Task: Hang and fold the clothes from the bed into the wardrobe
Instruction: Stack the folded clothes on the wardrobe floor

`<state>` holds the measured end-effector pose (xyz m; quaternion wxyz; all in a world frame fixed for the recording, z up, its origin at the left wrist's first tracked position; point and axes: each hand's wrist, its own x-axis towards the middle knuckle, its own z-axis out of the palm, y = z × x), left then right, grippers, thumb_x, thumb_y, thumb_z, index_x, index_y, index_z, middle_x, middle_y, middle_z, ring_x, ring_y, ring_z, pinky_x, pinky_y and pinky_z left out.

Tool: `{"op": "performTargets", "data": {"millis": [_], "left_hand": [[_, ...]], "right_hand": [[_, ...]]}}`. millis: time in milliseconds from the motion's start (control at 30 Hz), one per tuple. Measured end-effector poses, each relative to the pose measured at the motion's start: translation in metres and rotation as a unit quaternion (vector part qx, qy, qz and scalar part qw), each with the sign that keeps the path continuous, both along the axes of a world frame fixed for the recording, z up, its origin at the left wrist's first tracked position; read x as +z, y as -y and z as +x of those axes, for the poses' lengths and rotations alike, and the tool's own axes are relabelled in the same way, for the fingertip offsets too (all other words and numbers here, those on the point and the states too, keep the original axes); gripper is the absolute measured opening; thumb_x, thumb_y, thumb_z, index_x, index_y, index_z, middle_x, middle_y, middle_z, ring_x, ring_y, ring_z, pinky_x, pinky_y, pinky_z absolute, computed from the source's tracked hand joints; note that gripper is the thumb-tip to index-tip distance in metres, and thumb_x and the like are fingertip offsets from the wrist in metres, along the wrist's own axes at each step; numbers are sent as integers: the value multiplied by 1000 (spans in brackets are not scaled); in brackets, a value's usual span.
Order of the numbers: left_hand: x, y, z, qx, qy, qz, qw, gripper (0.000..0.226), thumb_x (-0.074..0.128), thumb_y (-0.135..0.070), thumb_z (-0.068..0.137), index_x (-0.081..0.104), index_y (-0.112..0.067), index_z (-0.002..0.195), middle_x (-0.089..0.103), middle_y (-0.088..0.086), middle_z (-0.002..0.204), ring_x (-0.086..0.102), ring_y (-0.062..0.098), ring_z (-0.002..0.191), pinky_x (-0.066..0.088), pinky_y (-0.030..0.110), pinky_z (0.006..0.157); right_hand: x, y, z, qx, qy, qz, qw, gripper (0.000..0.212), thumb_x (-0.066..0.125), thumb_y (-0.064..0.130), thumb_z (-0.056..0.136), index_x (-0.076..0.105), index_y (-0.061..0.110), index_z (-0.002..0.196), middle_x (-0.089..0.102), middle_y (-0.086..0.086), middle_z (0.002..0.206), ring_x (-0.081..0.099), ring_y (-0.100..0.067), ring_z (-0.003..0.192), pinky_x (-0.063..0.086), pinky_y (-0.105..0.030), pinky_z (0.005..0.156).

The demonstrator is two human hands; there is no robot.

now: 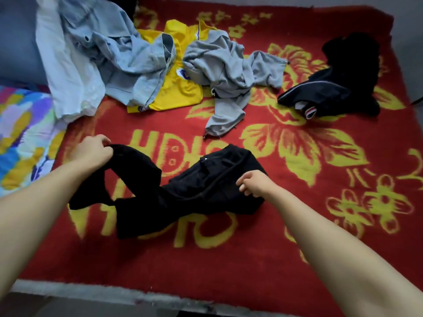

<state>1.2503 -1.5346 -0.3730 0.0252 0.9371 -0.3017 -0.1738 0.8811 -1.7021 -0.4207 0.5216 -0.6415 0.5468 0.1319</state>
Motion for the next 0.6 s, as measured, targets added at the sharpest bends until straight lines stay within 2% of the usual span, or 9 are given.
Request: {"op": "performTargets", "data": {"millis": [67,133,233,300,367,400,467,533,600], "left_hand": [[-27,-1,-11,-4,37,2,999,43,54,-14,84,55,-12,127,48,24,128,45,41,118,40,47,97],[-58,4,-52,-93,-29,1,995,45,52,-21,88,50,-13,132,47,21,130,44,38,121,40,48,100],[-108,14,-118,-192,-181,80,961,63,53,-44,92,33,-17,146,36,10,147,34,27,136,33,45,110],[-131,24,-140,-229,-209,118,943,85,56,-53,88,14,-17,152,20,4,157,19,21,144,18,47,117],[-143,32,-141,-243,-204,111,942,96,60,-56,82,4,-25,153,20,1,155,16,19,144,4,53,117],[-145,34,-136,-259,-196,110,939,95,61,-58,80,5,-30,152,25,0,151,18,20,142,1,55,115],[-140,35,-124,-321,-170,133,922,79,60,-59,79,26,-33,146,35,-1,136,25,22,134,4,52,114],[-131,36,-119,-408,-140,136,892,51,59,-53,81,53,-28,125,40,-3,123,33,21,122,14,40,113],[-119,36,-127,-493,-118,93,857,27,59,-43,82,60,-21,99,48,-4,109,41,18,108,29,31,103]], "right_hand": [[-26,11,-18,-55,-38,-98,993,33,38,0,85,66,15,94,66,-2,88,63,-20,75,52,-26,62],[-41,18,-28,-38,-82,-155,984,36,40,1,85,64,16,107,64,-7,111,61,-26,99,51,-35,82],[-55,30,-18,29,-93,-217,971,48,39,2,88,50,16,132,48,-8,135,50,-28,120,45,-40,93],[-59,45,2,87,-49,-272,957,56,40,2,89,39,18,143,36,-8,146,39,-29,131,42,-42,98],[-63,62,27,186,-31,-306,933,69,42,-2,87,25,21,150,20,-7,157,20,-27,144,31,-44,111],[-65,69,40,263,-43,-312,912,77,43,-4,85,19,23,152,10,-6,160,9,-25,147,22,-44,117],[-71,77,64,414,-86,-293,858,85,44,-7,82,12,27,153,-5,-4,162,-10,-23,148,5,-49,119],[-76,78,82,531,-139,-241,800,78,44,-5,82,24,30,150,-9,-5,161,-18,-25,146,-3,-58,115],[-76,69,92,625,-194,-194,731,58,48,6,88,41,29,141,4,-5,161,-10,-26,148,-4,-64,113]]}}
